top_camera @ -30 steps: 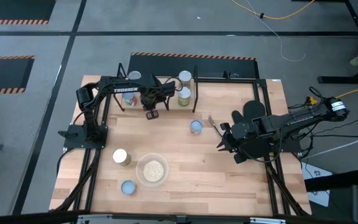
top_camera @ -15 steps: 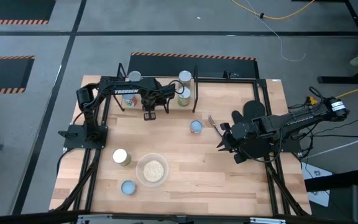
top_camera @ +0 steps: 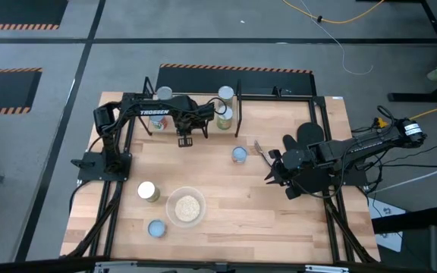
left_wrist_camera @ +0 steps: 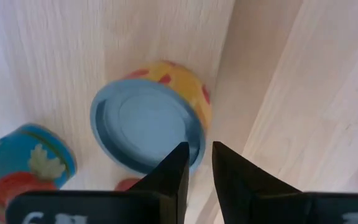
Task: Pick and place cans onto a shelf
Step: Put the canned pineapple rings on the shelf, then put the canned pears on the shelf
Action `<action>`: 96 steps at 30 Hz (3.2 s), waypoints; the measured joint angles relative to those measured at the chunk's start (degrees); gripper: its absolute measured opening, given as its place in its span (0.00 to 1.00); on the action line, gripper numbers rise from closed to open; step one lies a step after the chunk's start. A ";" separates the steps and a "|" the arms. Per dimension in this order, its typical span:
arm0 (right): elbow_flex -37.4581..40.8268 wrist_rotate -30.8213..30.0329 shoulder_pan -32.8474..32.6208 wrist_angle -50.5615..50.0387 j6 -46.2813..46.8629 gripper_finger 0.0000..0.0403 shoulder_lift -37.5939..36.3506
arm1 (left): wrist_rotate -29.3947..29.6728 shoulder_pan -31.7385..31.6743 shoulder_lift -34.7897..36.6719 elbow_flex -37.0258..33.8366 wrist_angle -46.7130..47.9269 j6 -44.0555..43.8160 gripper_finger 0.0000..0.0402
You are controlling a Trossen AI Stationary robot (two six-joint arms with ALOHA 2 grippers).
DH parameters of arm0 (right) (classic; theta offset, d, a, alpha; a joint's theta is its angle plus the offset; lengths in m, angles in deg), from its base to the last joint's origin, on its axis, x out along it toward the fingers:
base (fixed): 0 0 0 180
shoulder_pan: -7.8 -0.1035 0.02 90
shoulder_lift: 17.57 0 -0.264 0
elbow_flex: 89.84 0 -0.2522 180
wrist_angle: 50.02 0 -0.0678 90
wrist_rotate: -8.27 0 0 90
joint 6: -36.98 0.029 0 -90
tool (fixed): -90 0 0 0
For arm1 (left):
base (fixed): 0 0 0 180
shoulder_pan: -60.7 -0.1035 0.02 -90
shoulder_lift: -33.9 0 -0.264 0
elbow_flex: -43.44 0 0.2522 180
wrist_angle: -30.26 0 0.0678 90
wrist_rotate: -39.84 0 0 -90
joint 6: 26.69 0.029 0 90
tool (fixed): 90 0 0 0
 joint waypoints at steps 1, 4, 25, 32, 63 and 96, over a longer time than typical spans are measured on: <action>0.00 0.00 -0.01 0.00 0.00 0.18 0.00 | 0.06 0.02 0.00 0.00 0.07 0.00 0.16; 0.00 0.00 0.01 0.00 -0.12 0.18 0.00 | 0.09 -0.02 0.00 -0.02 -0.53 0.02 0.16; 0.00 0.00 0.00 0.00 -0.50 0.18 0.00 | -0.03 -0.26 0.03 0.00 -4.48 -22.47 0.01; 0.00 -0.01 0.01 0.02 -1.99 0.18 0.00 | -4.01 -2.94 0.16 0.09 -5.82 -43.24 0.01; 0.00 0.00 0.01 0.02 -2.01 0.18 0.00 | -11.59 -9.09 0.03 1.57 -10.15 -61.96 0.06; 0.00 0.00 0.01 0.00 -1.57 0.18 0.00 | -20.30 -4.28 12.74 1.70 -9.48 -55.18 0.19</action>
